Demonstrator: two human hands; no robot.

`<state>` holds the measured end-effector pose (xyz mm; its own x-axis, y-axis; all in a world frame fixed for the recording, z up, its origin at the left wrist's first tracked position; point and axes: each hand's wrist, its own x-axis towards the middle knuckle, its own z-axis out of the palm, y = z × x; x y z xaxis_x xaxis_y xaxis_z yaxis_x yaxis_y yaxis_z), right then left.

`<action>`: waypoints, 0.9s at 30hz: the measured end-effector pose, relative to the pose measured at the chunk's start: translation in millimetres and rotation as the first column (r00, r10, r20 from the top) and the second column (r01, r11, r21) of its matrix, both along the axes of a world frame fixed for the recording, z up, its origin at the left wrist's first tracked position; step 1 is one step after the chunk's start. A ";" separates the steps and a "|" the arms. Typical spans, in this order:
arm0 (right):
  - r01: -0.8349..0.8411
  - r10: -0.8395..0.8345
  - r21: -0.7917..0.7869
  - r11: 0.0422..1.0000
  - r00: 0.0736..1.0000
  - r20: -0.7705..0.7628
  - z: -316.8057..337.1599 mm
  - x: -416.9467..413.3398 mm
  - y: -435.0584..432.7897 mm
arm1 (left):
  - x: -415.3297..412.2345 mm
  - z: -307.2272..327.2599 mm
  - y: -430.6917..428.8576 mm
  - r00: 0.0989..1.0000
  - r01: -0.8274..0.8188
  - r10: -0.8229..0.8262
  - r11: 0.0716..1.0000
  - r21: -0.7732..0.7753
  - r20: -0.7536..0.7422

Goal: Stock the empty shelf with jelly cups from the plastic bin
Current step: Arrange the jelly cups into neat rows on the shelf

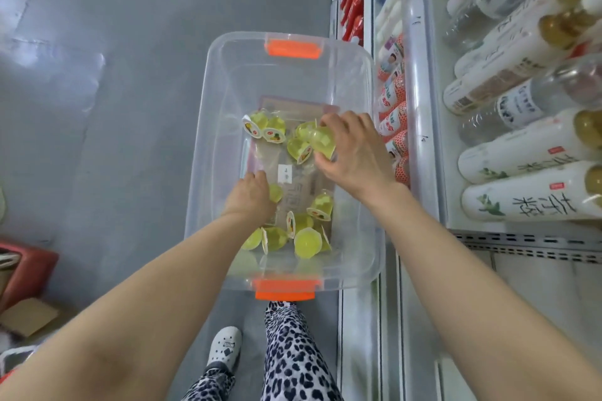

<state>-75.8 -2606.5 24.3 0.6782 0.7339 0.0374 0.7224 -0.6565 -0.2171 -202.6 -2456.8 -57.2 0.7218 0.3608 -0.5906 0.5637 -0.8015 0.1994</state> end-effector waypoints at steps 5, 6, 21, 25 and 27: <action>0.151 -0.117 0.164 0.975 0.973 -0.197 23.4 -18.7 -2.8 | -4.0 47.4 1.5 0.978 -0.077 0.102 0.987 -0.140 0.181; 0.184 -0.143 0.190 0.965 0.967 -0.211 29.6 -28.3 -5.3 | -9.1 56.7 2.1 0.967 -0.063 0.098 0.986 -0.152 0.236; 0.490 -0.508 0.359 0.795 0.860 -0.050 139.9 -242.7 -111.5 | -137.3 188.5 -31.7 0.726 0.325 -0.147 0.934 -0.147 0.671; 0.557 -0.609 0.398 0.729 0.793 0.006 184.7 -306.0 -151.7 | -161.8 230.1 -66.8 0.599 0.497 -0.280 0.865 -0.074 0.750; 0.590 -0.666 0.420 0.690 0.745 0.046 203.8 -334.7 -173.3 | -170.5 249.2 -89.1 0.572 0.568 -0.309 0.817 -0.095 0.760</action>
